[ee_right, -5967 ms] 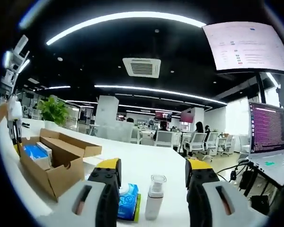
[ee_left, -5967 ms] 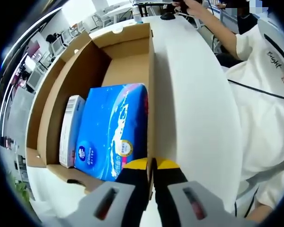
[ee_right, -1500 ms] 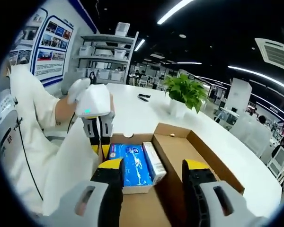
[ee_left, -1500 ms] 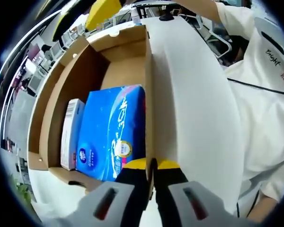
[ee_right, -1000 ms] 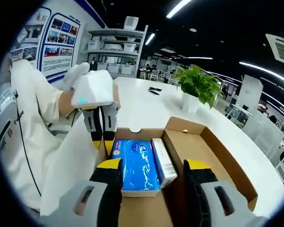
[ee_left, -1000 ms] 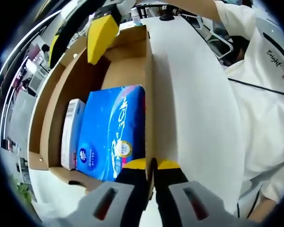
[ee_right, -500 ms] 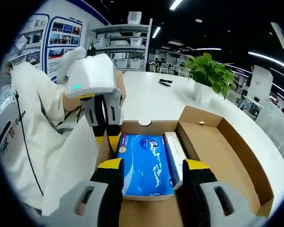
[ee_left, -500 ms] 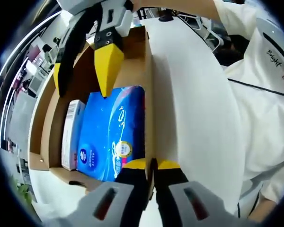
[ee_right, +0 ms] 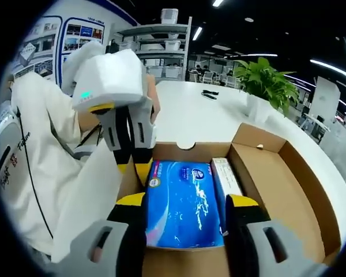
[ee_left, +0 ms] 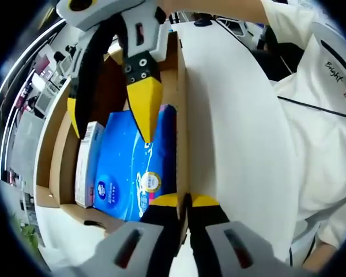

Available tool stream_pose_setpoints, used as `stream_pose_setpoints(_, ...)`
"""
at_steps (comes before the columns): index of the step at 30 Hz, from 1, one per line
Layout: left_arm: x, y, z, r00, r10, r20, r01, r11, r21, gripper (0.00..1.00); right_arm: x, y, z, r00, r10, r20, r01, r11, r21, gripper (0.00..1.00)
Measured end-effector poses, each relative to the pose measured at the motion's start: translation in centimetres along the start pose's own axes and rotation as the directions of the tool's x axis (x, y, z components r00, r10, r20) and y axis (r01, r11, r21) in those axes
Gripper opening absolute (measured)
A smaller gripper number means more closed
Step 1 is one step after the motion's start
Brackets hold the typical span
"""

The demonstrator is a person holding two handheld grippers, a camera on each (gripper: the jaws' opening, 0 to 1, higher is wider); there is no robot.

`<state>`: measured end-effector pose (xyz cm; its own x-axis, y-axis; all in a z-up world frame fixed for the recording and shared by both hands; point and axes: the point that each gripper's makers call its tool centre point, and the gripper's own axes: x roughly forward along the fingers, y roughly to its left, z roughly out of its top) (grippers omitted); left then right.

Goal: Operate the shoe box by opening the lid, removing the specified soft item, and placing it in the target area until the item is outside and the box remains undamaged.

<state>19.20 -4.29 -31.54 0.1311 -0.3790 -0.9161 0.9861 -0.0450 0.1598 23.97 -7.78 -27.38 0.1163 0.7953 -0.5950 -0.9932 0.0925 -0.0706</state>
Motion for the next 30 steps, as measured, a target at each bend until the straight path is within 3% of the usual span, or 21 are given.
stream_pose_setpoints(6, 0.0, 0.0, 0.0, 1.0, -0.004, -0.002, 0.004, 1.0, -0.002, 0.03, 0.7, 0.4, -1.7, 0.997, 0.049, -0.058, -0.049, 0.999, -0.002, 0.6)
stream_pose_setpoints(10, 0.0, 0.1, 0.0, 1.0, -0.001, 0.001, 0.001, 1.0, -0.001, 0.03, 0.8, -0.1, -1.7, 0.997, 0.038, -0.06, -0.038, 0.999, 0.002, 0.62)
stream_pose_setpoints(19, 0.0, 0.1, 0.0, 1.0, -0.002, -0.005, 0.002, 1.0, 0.001, 0.03, 1.4, -0.2, -2.4, 0.989, 0.017, -0.147, -0.018, 1.0, -0.006, 0.62)
stream_pose_setpoints(30, 0.0, 0.2, -0.1, 1.0, -0.006, 0.003, 0.006, 1.0, -0.001, 0.03, 0.8, -0.3, -2.7, 0.991, 0.033, -0.129, -0.033, 0.999, 0.002, 0.58)
